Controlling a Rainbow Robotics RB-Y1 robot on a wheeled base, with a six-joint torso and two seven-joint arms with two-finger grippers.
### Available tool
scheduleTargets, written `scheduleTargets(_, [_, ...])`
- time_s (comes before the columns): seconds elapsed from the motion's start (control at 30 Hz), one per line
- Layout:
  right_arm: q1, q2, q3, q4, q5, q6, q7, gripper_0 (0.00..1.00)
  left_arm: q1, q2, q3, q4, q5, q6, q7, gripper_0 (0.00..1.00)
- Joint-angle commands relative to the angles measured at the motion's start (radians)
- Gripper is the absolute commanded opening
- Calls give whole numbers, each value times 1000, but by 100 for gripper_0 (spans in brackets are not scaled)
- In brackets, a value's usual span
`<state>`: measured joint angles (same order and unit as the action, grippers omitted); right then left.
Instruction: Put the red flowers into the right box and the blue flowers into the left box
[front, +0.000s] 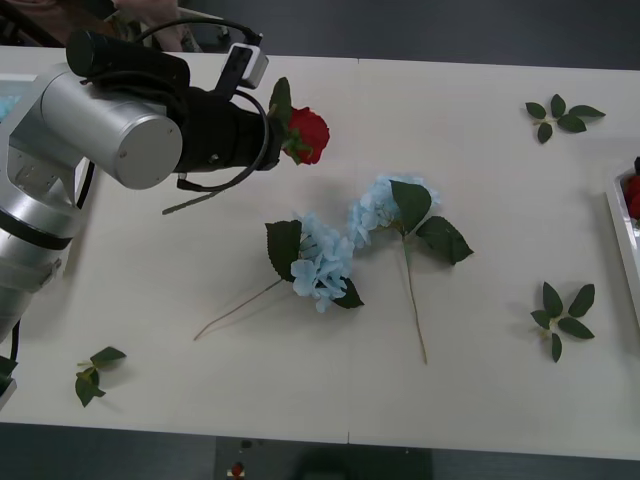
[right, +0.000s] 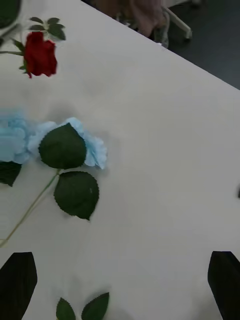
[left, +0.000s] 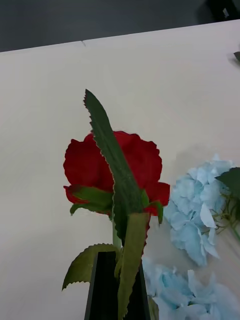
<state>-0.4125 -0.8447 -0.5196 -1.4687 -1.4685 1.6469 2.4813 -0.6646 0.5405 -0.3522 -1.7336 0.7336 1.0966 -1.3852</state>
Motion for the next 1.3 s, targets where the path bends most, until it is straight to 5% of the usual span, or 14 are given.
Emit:
scheduleTargets(0.03, [-43, -10, -10, -19, -85, 41, 24, 100, -15, 10, 12, -23, -23, 0, 23, 0])
scheduleTargets(0.1, [-55, 7, -11, -19, -101, 60, 21, 100, -15, 10, 18, -24, -33, -1, 22, 1])
scheduleTargets(0.27, [-68, 49, -14, -21, -116, 77, 13, 100, -13, 10, 22, -23, -66, -11, 12, 44])
scheduleTargets(0.8, [-72, 110, 29, -22, -21, 77, -107, 100, 22, 10, 2, -10, -143, -9, -5, 65])
scheduleTargets(1.3, [-115, 205, 168, -41, 155, 111, -690, 100, 28, -4, -146, 215, -229, -141, -23, 69])
